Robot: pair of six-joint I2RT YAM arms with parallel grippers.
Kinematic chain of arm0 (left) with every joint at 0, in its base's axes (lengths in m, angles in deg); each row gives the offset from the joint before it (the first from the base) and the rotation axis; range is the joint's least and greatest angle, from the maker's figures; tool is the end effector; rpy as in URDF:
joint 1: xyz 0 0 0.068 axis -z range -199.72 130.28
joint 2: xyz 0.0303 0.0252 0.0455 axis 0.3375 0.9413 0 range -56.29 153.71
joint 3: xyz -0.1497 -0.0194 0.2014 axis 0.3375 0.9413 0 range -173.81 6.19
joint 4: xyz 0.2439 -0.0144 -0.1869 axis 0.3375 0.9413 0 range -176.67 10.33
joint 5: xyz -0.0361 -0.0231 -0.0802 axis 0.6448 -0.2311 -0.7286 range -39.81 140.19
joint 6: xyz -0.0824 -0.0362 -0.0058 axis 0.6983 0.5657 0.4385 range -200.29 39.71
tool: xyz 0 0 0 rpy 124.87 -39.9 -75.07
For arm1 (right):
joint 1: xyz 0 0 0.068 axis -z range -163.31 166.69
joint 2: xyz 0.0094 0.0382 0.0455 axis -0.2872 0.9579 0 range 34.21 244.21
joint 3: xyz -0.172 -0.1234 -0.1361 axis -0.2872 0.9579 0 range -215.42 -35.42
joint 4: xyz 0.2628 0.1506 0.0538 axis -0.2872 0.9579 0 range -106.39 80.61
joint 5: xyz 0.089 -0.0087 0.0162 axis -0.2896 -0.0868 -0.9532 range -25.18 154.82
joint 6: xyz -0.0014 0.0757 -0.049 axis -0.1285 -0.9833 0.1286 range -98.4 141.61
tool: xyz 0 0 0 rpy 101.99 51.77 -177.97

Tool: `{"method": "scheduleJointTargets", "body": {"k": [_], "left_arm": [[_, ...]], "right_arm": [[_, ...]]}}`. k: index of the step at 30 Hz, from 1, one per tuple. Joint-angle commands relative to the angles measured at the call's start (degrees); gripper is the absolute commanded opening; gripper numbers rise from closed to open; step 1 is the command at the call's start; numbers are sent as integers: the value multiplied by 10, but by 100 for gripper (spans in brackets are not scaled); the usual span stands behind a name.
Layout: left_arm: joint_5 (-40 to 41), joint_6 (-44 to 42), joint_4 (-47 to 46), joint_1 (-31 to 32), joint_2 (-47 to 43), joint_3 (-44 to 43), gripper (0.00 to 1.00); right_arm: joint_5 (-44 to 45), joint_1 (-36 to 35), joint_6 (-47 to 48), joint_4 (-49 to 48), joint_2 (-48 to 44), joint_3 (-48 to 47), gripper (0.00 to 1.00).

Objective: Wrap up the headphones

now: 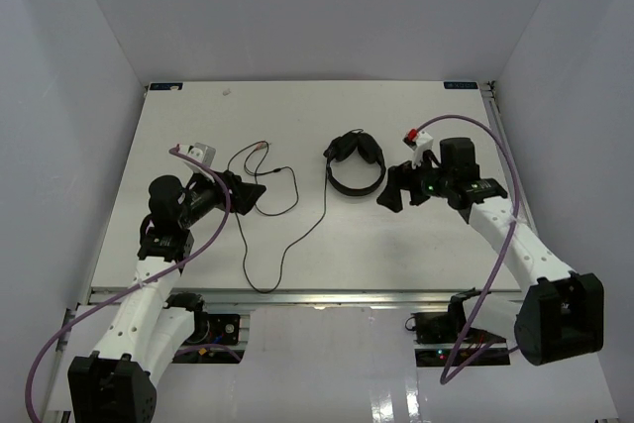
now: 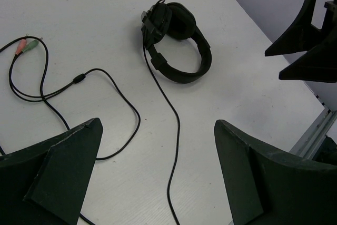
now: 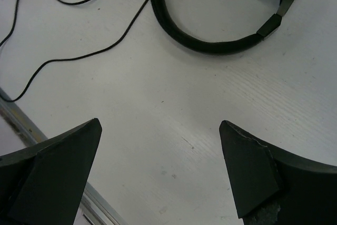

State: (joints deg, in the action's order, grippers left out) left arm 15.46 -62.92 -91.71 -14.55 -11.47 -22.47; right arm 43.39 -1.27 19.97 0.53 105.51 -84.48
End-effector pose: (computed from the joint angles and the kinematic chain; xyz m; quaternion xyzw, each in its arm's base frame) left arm 0.2794 -0.0714 0.2329 0.1102 0.7530 -0.3447 0.5496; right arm 0.3262 0.1367 0.1930 -0.2051 0.8671 0.2373 0.3870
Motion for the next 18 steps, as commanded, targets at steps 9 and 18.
{"method": "scheduleJointTargets", "body": {"k": [9,18], "left_arm": [[24,-21,10,2,13,-17,98],[25,-23,12,2,6,-17,98]], "right_arm": [[132,-26,-279,-48,213,-111,90],[128,-31,-372,-68,261,-114,79]]}}
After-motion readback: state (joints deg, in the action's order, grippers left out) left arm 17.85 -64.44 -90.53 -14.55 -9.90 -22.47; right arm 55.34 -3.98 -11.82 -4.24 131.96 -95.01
